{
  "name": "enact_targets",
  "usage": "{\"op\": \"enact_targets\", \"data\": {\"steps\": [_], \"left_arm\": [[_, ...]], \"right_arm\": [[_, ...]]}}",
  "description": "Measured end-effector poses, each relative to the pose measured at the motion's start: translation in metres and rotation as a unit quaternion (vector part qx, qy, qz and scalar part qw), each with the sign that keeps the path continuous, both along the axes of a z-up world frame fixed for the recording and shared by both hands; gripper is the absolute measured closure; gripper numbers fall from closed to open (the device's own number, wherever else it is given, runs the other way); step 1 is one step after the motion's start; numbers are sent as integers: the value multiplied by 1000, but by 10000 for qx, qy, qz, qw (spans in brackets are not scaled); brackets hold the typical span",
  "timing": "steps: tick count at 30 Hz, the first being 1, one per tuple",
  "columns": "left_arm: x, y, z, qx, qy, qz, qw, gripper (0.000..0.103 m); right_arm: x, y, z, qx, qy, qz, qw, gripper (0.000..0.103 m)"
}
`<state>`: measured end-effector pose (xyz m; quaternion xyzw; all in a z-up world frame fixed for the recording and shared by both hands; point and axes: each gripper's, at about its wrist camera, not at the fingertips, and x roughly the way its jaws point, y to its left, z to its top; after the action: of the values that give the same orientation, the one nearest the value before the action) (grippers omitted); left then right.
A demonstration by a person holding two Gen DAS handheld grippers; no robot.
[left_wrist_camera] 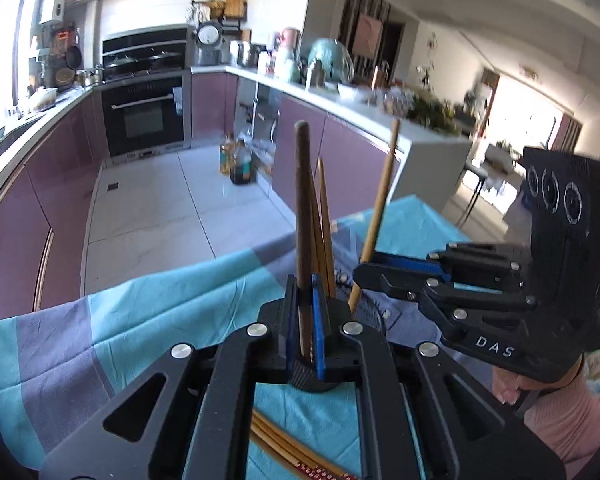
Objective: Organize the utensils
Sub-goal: 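Lower the upright chopsticks into the mesh holder with both tools, then open both tools to release the chopsticks into the holder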
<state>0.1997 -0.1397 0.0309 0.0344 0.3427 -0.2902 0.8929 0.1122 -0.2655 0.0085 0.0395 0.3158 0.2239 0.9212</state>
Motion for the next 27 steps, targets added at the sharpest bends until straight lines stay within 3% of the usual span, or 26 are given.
{"op": "enact_targets", "data": {"steps": [11, 13, 16, 20, 27], "left_arm": [[34, -4, -24, 12, 481, 63, 9988, 95], [32, -2, -24, -31, 480, 83, 9988, 85], [26, 6, -24, -45, 335, 258, 9991, 82], [4, 20, -20, -123, 6, 480, 9988, 72], [-33, 60, -18, -241, -404, 767, 9959, 62]], "right_arm": [[18, -4, -18, 123, 379, -185, 9990, 95], [17, -5, -20, 140, 394, -194, 9989, 95], [13, -7, -19, 177, 355, -194, 9990, 91], [3, -6, -14, 241, 253, -103, 9993, 87], [-38, 10, -2, 227, -99, 406, 9989, 75]]}}
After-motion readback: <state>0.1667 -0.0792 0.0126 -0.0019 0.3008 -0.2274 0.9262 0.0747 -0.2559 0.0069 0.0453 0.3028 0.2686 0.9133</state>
